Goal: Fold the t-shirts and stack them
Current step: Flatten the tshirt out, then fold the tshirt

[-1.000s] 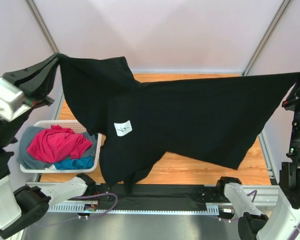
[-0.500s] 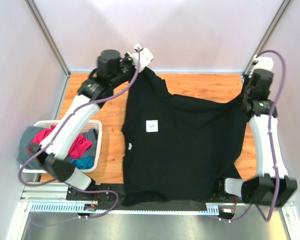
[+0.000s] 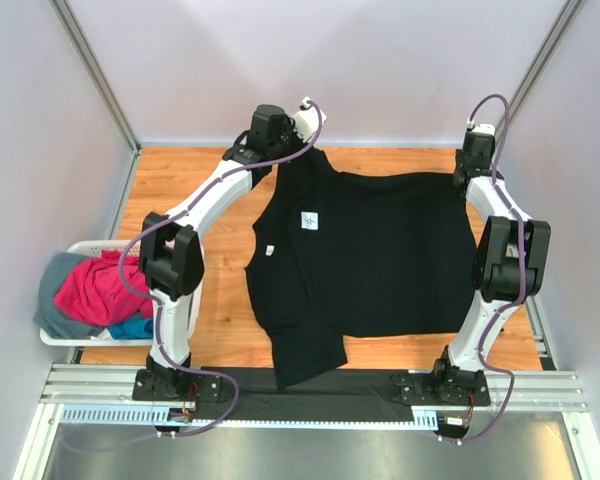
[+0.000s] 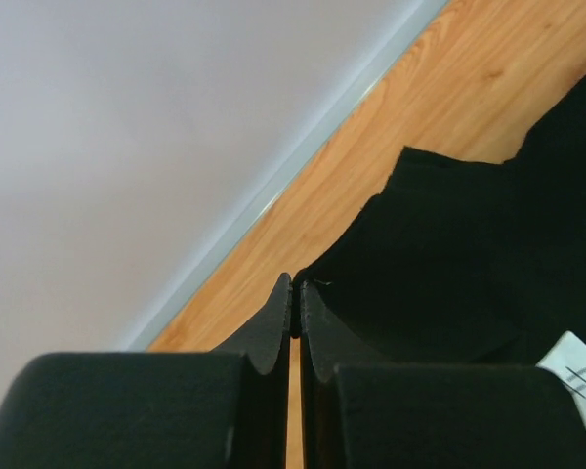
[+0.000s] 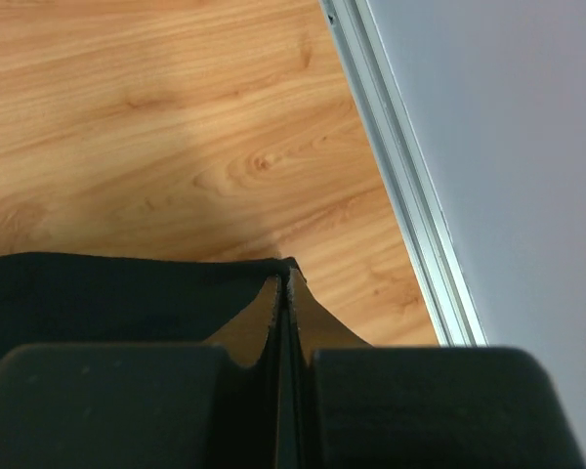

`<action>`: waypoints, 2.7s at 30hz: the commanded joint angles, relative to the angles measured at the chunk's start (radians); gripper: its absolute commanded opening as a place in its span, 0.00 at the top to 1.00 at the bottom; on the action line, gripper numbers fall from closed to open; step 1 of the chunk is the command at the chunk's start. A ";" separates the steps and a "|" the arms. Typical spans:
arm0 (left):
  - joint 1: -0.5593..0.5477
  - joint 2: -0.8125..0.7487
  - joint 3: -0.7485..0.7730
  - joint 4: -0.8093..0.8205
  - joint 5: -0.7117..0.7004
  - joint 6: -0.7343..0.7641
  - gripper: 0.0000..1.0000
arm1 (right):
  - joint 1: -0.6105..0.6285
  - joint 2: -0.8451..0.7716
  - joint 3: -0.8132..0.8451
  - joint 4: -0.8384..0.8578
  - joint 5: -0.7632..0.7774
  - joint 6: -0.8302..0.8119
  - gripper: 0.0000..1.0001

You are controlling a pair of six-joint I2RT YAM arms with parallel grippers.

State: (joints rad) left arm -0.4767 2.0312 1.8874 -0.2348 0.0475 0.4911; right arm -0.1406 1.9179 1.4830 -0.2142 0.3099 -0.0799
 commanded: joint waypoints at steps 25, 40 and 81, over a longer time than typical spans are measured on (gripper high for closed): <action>0.053 0.139 0.098 0.279 -0.109 -0.037 1.00 | -0.076 0.158 0.160 0.193 0.024 -0.011 1.00; 0.016 0.187 0.069 0.243 0.025 -0.030 1.00 | -0.073 0.225 0.214 0.124 -0.051 -0.047 1.00; -0.017 -0.117 -0.398 0.198 -0.132 0.090 1.00 | -0.143 0.104 -0.056 0.277 -0.111 -0.158 1.00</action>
State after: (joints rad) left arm -0.4904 1.9694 1.5013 -0.0372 -0.0940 0.5816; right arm -0.2737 2.0495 1.4364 0.0051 0.1852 -0.2153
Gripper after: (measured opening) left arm 0.014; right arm 0.010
